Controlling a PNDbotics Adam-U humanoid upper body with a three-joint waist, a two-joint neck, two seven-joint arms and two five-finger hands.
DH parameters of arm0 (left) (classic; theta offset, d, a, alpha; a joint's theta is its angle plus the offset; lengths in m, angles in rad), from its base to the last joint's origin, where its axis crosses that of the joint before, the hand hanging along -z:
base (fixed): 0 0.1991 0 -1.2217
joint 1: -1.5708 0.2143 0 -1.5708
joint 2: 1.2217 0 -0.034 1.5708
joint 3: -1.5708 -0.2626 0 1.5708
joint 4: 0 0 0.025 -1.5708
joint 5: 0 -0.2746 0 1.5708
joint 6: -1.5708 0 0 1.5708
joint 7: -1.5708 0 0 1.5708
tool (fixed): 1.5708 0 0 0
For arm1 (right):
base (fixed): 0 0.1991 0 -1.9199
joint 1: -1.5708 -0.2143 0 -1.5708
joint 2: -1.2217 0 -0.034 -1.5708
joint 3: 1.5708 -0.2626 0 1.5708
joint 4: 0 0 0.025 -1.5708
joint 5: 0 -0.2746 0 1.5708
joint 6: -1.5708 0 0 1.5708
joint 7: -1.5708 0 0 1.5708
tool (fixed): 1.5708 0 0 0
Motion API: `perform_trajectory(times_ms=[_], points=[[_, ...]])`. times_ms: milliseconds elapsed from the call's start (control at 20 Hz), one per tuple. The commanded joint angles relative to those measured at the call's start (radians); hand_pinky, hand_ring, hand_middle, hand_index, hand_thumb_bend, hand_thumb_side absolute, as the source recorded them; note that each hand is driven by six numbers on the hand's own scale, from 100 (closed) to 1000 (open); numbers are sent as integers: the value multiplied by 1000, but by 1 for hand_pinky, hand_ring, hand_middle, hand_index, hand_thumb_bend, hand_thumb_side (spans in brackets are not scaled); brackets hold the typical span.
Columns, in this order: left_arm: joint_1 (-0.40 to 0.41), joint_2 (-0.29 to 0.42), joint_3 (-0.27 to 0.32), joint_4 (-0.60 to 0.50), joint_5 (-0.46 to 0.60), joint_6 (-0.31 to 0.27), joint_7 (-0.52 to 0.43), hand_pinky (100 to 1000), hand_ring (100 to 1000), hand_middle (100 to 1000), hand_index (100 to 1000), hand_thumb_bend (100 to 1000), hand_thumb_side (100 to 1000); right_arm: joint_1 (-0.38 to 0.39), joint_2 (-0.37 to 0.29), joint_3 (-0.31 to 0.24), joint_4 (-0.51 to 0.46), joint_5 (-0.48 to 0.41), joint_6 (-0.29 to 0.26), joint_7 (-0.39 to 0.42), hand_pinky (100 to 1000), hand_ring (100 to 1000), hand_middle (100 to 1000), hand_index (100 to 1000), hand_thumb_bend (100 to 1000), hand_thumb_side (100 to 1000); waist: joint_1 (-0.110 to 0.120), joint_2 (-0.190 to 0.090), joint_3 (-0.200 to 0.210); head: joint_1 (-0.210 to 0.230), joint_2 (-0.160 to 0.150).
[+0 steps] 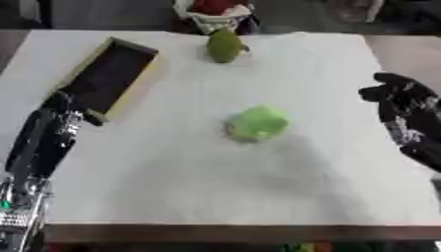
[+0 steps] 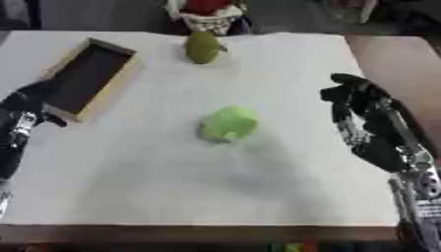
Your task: Pick up objects on the table and place them in the box.
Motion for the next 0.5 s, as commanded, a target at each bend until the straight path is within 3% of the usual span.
perform_trajectory(times_ms=[50,500], points=[[-19,27,-3,-23,2,-5,2,537,1000,767,857,100,748,-7,-15,-9,-15,-9,-2,2,844,796,631,868,100,470,1,-11,-3,-4,5],[-107,153,-55,-9,35,-35,-29,545,1000,767,859,100,681,-9,-18,-6,-14,-11,-2,2,844,797,638,871,100,470,3,-11,-9,-7,5]])
